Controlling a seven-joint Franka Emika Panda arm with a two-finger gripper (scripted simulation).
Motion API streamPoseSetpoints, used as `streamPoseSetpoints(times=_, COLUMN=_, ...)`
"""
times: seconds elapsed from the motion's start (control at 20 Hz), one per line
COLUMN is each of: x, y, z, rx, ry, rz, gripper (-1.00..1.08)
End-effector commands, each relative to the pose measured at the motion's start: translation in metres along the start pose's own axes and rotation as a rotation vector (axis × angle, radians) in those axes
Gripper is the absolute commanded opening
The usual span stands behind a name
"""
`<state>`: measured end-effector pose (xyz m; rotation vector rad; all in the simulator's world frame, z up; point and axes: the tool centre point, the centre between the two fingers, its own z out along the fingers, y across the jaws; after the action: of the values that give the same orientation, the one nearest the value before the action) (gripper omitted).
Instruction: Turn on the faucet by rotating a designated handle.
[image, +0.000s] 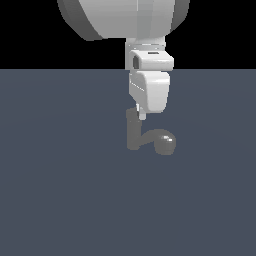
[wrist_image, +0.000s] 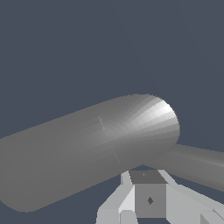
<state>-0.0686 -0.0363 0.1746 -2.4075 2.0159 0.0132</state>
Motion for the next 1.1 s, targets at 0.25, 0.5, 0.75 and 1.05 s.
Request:
streamPoseSetpoints(times=0.25, x=0.029, y=-0.012, z=0.000, rx=0.005, ry=0.004, rz=0.018, gripper=-1.00)
streamPoseSetpoints(times=0.5, x=0.045, y=-0.019, z=0.001, rx=0.005, ry=0.005, rz=0.025, gripper=-1.00)
streamPoseSetpoints(times=0.75, x=0.061, y=-0.025, z=0.001, rx=0.005, ry=0.006, rz=0.032, gripper=-1.00)
streamPoseSetpoints(times=1.05, x=0.080, y=-0.033, z=0.001, rx=0.005, ry=0.007, rz=0.041, gripper=-1.00)
